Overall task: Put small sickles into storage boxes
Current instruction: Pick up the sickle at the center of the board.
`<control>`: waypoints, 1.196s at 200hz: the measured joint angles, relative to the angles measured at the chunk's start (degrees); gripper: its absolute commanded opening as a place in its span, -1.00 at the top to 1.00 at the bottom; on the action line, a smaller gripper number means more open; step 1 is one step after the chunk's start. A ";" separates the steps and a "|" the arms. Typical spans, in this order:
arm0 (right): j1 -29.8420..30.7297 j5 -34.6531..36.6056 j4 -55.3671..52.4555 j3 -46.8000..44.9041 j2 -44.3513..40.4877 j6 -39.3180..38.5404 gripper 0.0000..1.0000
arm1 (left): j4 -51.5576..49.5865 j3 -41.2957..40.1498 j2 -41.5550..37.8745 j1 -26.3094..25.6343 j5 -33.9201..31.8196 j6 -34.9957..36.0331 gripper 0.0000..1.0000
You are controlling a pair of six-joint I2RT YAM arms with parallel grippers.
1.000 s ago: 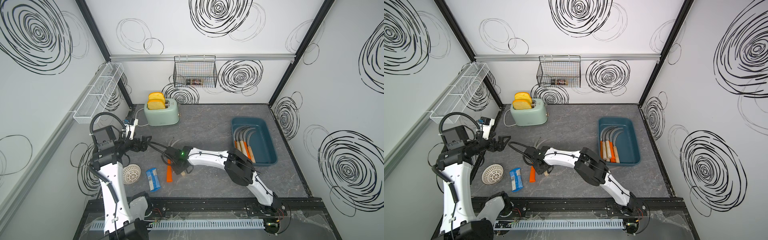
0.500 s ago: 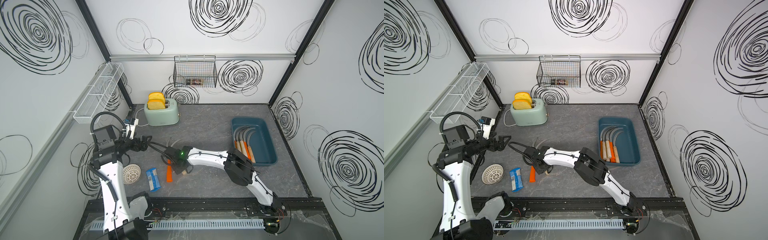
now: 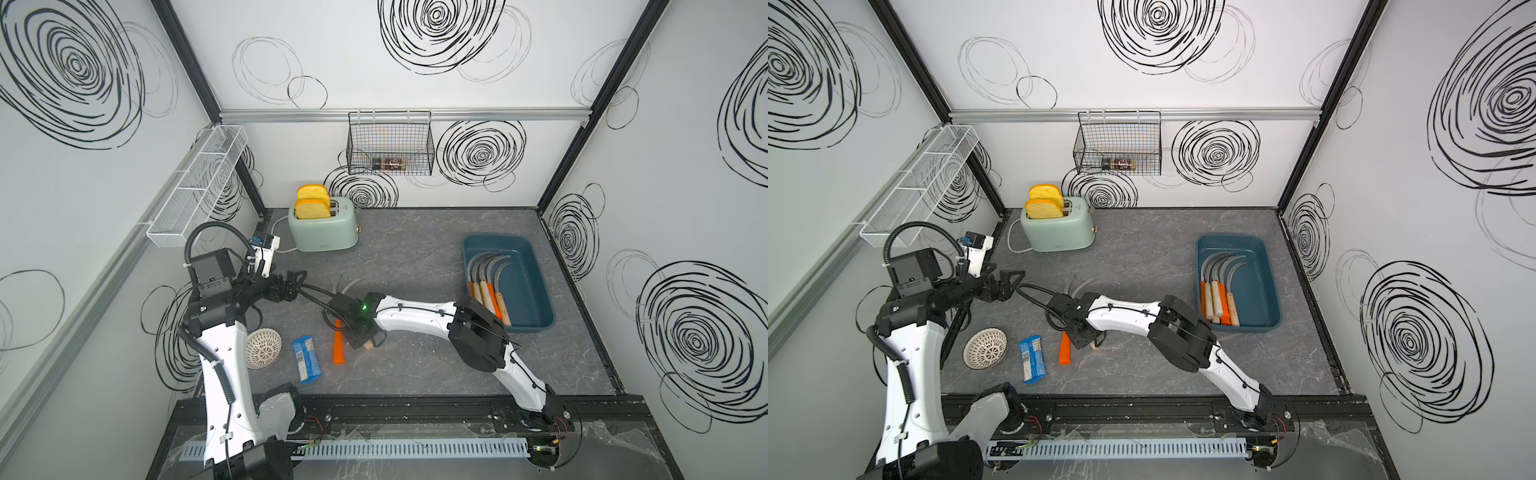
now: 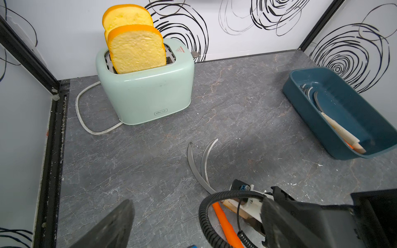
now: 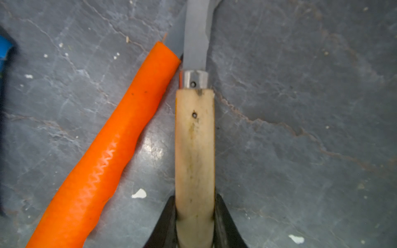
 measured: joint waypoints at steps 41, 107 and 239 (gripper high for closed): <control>-1.44 -2.58 4.48 -5.33 -3.10 0.00 1.00 | 0.02 0.63 0.00 -0.20 -0.70 -0.39 -0.92; -4.57 -5.22 6.60 -13.09 -8.59 -0.63 1.00 | 1.31 0.94 -0.59 -3.15 -4.00 -1.01 -0.92; -9.77 -8.09 10.80 -24.09 -21.40 -1.55 1.00 | 3.96 1.05 2.03 -23.15 -12.70 -3.63 -0.92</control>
